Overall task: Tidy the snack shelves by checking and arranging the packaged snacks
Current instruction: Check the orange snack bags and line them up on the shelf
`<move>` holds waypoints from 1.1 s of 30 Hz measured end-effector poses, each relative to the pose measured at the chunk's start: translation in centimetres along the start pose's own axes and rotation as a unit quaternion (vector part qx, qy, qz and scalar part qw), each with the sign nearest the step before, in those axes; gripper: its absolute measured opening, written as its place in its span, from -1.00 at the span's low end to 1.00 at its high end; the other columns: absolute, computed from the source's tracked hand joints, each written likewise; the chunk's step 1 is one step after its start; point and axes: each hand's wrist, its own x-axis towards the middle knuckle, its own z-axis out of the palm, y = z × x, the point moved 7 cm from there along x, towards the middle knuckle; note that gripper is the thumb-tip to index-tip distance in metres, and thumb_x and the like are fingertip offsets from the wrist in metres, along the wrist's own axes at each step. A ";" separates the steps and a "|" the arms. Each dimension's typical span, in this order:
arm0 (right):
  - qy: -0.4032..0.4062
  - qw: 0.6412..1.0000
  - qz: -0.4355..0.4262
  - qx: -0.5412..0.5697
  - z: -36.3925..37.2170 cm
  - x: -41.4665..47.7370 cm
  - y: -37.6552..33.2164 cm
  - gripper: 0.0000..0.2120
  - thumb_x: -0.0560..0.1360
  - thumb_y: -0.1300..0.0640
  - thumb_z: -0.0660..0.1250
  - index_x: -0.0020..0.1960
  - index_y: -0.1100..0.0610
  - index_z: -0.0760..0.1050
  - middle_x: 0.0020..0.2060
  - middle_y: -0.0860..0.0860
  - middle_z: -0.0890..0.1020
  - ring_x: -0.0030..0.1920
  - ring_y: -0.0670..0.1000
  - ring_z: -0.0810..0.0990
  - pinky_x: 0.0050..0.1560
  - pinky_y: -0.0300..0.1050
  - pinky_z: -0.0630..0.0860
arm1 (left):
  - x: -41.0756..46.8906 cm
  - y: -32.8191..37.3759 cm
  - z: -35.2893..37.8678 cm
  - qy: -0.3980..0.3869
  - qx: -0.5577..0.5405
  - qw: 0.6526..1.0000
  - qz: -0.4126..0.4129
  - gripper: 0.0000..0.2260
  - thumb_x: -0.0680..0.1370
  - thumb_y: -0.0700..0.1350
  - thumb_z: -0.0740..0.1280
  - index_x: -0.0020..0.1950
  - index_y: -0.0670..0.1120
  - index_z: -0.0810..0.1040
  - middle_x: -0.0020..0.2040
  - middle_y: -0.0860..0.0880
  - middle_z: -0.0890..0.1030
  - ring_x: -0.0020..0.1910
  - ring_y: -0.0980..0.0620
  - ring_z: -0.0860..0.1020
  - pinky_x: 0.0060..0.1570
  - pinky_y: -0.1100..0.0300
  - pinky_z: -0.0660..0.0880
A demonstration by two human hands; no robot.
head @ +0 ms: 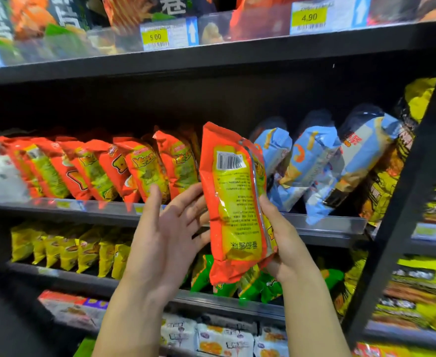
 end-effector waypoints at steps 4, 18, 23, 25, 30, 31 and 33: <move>0.013 0.999 -0.021 -0.041 -0.6 -0.3 -0.3 -0.51 0.36 -0.17 0.50 0.19 0.08 0.74 0.19 0.19 0.72 0.16 0.16 0.74 0.17 0.14 0.66 | 0.6 -0.1 0.9 0.010 0.095 0.995 -0.004 -0.37 0.62 0.29 0.07 0.50 -0.08 0.49 0.37 -0.11 0.65 0.34 -0.13 0.61 0.37 -0.12 0.48; 0.048 0.979 -0.081 -0.181 0.1 -3.7 -2.7 -0.56 0.59 -0.33 0.07 0.06 -0.31 0.72 0.12 -0.08 0.76 0.19 -0.05 0.72 0.39 0.15 0.53 | -0.2 -1.8 0.7 0.037 0.207 0.977 0.014 -0.72 0.69 -0.03 0.29 0.40 0.05 0.57 0.19 0.00 0.75 0.16 -0.03 0.73 0.01 0.08 0.71; 0.062 0.976 -0.089 -0.188 -0.6 -4.0 -2.9 -0.48 0.62 -0.32 0.08 0.20 -0.10 0.72 0.14 -0.05 0.76 0.20 -0.02 0.72 0.38 0.16 0.54 | -0.1 -2.2 0.7 0.011 0.212 0.977 0.011 -0.72 0.69 -0.04 0.27 0.40 0.07 0.56 0.22 0.02 0.74 0.19 -0.01 0.72 0.01 0.12 0.70; 0.060 0.973 -0.114 -0.193 -0.4 -4.3 -3.5 -0.49 0.60 -0.31 0.17 0.27 -0.02 0.66 0.14 -0.02 0.76 0.19 0.02 0.73 0.35 0.18 0.56 | -0.2 -2.3 0.8 -0.007 0.230 0.973 0.019 -0.70 0.68 -0.07 0.29 0.41 0.08 0.54 0.23 0.04 0.73 0.21 0.01 0.71 0.04 0.14 0.69; 0.099 0.966 -0.197 -0.133 -1.3 -4.8 -4.6 -0.59 0.52 -0.10 0.42 0.26 0.12 0.61 0.14 0.11 0.75 0.18 0.16 0.73 0.28 0.30 0.60 | -0.3 -3.5 0.3 -0.053 0.266 0.962 -0.001 -0.63 0.61 -0.16 0.37 0.41 0.05 0.51 0.23 0.02 0.73 0.20 0.01 0.71 0.02 0.22 0.65; 0.111 0.964 -0.208 -0.124 -1.5 -4.9 -4.7 -0.61 0.51 -0.06 0.44 0.24 0.14 0.62 0.12 0.13 0.75 0.17 0.19 0.73 0.27 0.31 0.60 | -0.3 -3.7 0.2 -0.064 0.270 0.961 -0.009 -0.60 0.58 -0.17 0.39 0.41 0.05 0.51 0.23 0.01 0.73 0.21 0.01 0.70 0.05 0.21 0.65; 0.133 0.958 -0.225 -0.119 -2.0 -5.0 -4.7 -0.67 0.49 -0.01 0.48 0.17 0.15 0.65 0.06 0.15 0.77 0.11 0.21 0.75 0.21 0.30 0.63 | -0.4 -4.0 0.1 -0.085 0.284 0.955 -0.022 -0.55 0.54 -0.18 0.43 0.41 0.06 0.51 0.24 0.00 0.73 0.23 0.01 0.69 0.10 0.18 0.65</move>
